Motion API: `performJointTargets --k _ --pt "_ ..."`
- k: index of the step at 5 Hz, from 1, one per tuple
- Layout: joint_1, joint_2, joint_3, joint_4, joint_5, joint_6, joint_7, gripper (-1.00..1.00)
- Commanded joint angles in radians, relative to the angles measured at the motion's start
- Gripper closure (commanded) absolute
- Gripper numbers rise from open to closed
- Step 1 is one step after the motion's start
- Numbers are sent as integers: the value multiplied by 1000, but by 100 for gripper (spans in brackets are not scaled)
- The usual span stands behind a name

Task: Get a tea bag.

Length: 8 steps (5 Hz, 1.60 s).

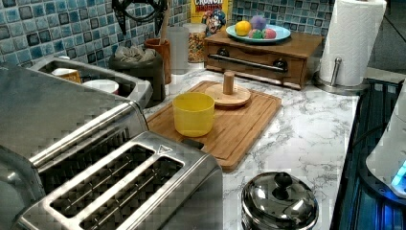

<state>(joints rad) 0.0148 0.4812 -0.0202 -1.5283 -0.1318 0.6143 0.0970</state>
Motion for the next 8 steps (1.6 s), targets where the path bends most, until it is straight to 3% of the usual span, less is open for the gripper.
performJointTargets --k 1,3,4,8 --pt "24 16 11 190 -2 -54 -4 -100" --pt "28 81 16 267 -10 -123 -7 -100" --pt "22 32 19 188 -10 -23 22 100" --pt "20 24 18 204 2 -87 24 100"
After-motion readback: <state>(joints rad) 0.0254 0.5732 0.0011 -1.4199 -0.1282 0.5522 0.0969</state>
